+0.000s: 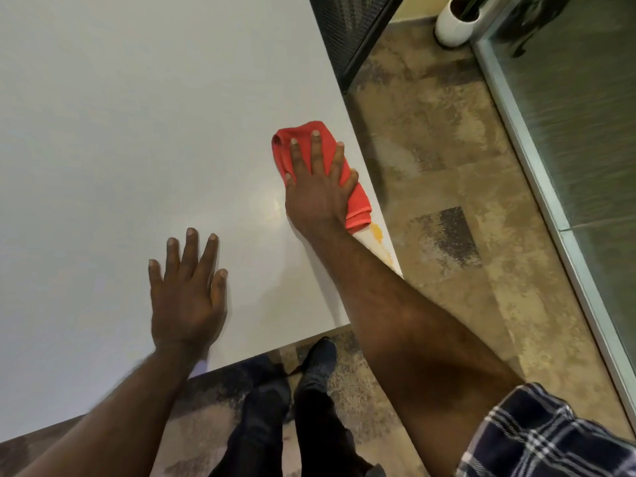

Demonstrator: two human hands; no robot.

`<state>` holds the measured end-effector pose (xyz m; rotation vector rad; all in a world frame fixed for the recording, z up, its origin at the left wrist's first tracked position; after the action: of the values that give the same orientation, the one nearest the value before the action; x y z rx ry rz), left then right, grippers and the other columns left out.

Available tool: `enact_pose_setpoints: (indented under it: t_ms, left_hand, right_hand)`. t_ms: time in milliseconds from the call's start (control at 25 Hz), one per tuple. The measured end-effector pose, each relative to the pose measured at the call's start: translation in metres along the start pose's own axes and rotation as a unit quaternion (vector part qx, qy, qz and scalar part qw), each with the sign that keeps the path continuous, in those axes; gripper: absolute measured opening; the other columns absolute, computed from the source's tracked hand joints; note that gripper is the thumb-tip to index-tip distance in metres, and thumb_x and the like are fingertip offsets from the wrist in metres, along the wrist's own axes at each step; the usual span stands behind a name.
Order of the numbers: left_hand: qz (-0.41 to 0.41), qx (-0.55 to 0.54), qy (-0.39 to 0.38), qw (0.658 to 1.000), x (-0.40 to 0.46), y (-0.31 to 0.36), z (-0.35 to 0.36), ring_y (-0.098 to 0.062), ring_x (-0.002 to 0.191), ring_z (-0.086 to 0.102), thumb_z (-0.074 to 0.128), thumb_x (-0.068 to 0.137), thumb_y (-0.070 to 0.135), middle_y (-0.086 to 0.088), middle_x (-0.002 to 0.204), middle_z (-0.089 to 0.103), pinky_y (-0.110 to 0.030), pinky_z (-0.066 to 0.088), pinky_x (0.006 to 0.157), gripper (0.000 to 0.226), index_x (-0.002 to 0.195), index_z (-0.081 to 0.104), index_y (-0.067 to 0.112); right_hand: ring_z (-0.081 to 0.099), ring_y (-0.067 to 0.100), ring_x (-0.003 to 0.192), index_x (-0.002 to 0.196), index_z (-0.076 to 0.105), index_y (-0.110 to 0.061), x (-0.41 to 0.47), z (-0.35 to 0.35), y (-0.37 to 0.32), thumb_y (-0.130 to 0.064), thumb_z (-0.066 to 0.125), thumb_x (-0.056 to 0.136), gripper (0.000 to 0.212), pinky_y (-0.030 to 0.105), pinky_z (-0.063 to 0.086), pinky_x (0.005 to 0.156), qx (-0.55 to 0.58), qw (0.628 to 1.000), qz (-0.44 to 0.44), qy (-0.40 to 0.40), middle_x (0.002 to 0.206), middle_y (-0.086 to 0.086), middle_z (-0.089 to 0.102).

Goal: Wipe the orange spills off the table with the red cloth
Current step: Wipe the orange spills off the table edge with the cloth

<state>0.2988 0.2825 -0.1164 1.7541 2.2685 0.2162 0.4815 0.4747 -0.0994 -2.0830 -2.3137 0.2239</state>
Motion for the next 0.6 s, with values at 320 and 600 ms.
enact_pose_setpoints:
  t_ms: [320, 600]
  left_hand:
    - [-0.005, -0.008, 0.009, 1.000, 0.000, 0.002, -0.004, -0.025, 0.155, 0.006, 0.023, 0.101, 0.043, 0.002, 0.166, 0.014, -0.052, 0.004, 0.122, 0.057, 0.157, 0.025, 0.031]
    - [-0.007, -0.010, 0.012, 1.000, -0.001, 0.003, -0.005, -0.025, 0.155, 0.007, 0.024, 0.101, 0.042, 0.002, 0.166, 0.015, -0.051, 0.003, 0.122, 0.057, 0.157, 0.026, 0.031]
  right_hand:
    - [0.017, 0.038, 0.146, 0.154, 0.013, -0.032, -0.001, -0.003, 0.013, -0.047, 0.038, 0.095, 0.065, 0.059, 0.023, 0.108, 0.029, 0.990, 0.136, 0.024, 0.164, 0.006, 0.009]
    - [0.022, 0.037, 0.145, 0.153, 0.018, -0.033, -0.028, -0.006, 0.048, -0.045, 0.040, 0.095, 0.063, 0.055, 0.025, 0.107, 0.027, 0.989, 0.146, 0.026, 0.163, 0.005, 0.017]
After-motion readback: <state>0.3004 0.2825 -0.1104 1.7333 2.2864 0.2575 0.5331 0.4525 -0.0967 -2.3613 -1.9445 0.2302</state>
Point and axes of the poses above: each hand's wrist, its own x-axis towards the middle knuckle, its own z-axis out of the palm, y = z × x, the point moved 7 cm from there along x, towards the middle knuckle
